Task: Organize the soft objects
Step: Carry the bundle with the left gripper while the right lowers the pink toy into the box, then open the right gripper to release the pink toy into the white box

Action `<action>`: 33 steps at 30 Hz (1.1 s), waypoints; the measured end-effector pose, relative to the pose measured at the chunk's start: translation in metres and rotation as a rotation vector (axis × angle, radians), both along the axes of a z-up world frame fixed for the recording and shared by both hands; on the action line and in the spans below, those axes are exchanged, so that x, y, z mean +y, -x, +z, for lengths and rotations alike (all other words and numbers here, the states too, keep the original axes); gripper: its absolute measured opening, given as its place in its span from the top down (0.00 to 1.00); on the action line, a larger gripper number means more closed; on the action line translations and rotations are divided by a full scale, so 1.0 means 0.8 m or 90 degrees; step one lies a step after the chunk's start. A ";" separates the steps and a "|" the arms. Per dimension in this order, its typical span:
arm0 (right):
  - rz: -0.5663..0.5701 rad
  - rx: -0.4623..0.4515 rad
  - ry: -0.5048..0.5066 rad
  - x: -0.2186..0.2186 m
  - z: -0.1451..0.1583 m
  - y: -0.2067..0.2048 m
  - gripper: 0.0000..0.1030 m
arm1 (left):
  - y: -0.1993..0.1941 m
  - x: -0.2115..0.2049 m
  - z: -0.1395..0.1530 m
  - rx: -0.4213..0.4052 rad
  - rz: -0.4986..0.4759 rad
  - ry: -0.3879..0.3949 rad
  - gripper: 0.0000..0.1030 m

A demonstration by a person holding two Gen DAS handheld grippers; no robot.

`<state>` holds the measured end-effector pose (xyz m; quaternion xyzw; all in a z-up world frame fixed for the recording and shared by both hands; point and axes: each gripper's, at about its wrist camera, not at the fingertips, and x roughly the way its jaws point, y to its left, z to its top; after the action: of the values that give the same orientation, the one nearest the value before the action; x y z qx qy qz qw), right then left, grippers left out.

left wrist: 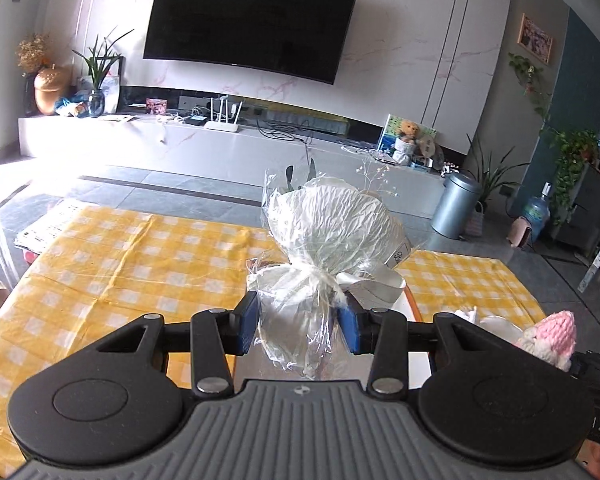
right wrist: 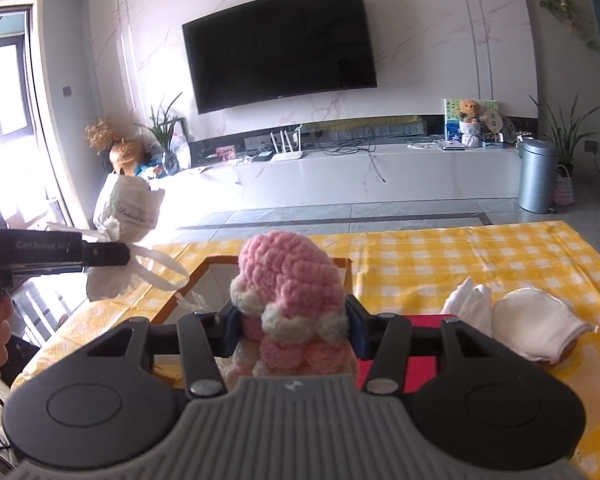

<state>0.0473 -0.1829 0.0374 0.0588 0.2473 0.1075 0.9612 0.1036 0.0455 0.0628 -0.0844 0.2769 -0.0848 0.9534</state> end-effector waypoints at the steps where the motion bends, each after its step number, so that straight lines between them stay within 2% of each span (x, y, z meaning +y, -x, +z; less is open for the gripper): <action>1: 0.005 0.006 0.012 0.009 -0.002 -0.005 0.50 | 0.002 0.005 -0.002 0.002 0.003 -0.001 0.53; 8: 0.047 0.089 0.147 0.074 -0.035 -0.080 0.50 | -0.002 0.041 -0.013 0.030 -0.006 0.045 0.53; 11: 0.083 0.160 0.191 0.093 -0.062 -0.128 0.50 | -0.002 0.057 -0.010 0.025 -0.007 0.065 0.53; 13: 0.074 0.216 0.207 0.101 -0.084 -0.159 0.50 | -0.004 0.067 -0.012 0.028 -0.008 0.087 0.53; 16: 0.073 0.249 0.266 0.111 -0.104 -0.185 0.50 | -0.012 0.075 -0.017 0.048 -0.018 0.117 0.53; 18: 0.099 0.259 0.329 0.122 -0.116 -0.192 0.50 | -0.017 0.075 -0.023 0.061 -0.018 0.117 0.53; 20: 0.098 0.278 0.366 0.126 -0.125 -0.198 0.50 | -0.018 0.072 -0.025 0.066 -0.017 0.110 0.53; 23: 0.104 0.313 0.371 0.121 -0.136 -0.206 0.50 | -0.018 0.070 -0.025 0.069 -0.022 0.112 0.53; 26: 0.108 0.319 0.415 0.129 -0.140 -0.208 0.48 | -0.019 0.068 -0.025 0.074 -0.023 0.109 0.53; 30: 0.119 0.314 0.439 0.137 -0.142 -0.202 0.44 | -0.023 0.068 -0.029 0.092 -0.025 0.116 0.53; 33: 0.121 0.297 0.430 0.133 -0.133 -0.196 0.37 | -0.023 0.066 -0.029 0.091 -0.019 0.107 0.53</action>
<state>0.2043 -0.0768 -0.0691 -0.2595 0.4841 0.0922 0.8306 0.1218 0.0984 0.0399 -0.1656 0.3373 -0.1159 0.9194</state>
